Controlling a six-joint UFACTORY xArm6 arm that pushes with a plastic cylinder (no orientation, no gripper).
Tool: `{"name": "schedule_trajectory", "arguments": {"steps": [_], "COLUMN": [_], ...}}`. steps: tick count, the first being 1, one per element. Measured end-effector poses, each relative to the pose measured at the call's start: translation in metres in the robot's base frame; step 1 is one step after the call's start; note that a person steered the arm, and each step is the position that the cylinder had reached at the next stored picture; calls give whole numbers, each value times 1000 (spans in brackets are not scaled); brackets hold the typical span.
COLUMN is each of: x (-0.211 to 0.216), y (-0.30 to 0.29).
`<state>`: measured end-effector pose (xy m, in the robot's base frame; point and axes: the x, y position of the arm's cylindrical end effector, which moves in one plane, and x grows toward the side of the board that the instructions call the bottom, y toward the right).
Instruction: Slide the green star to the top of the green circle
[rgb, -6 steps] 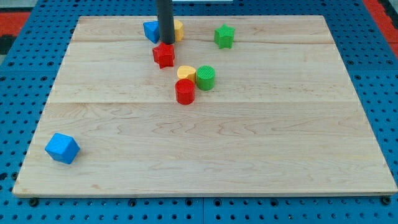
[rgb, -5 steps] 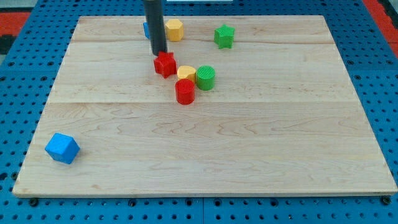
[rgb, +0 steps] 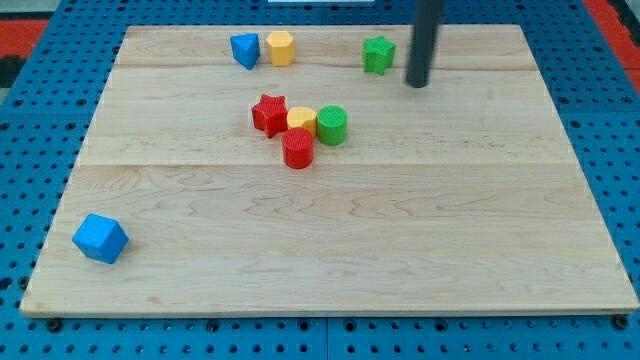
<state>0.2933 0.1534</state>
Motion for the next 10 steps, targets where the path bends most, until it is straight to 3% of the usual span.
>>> {"name": "schedule_trajectory", "arguments": {"steps": [1, 2, 3, 4, 10], "x": [-65, -65, 10, 39, 38], "y": [-14, -90, -144, -159, -155]}}
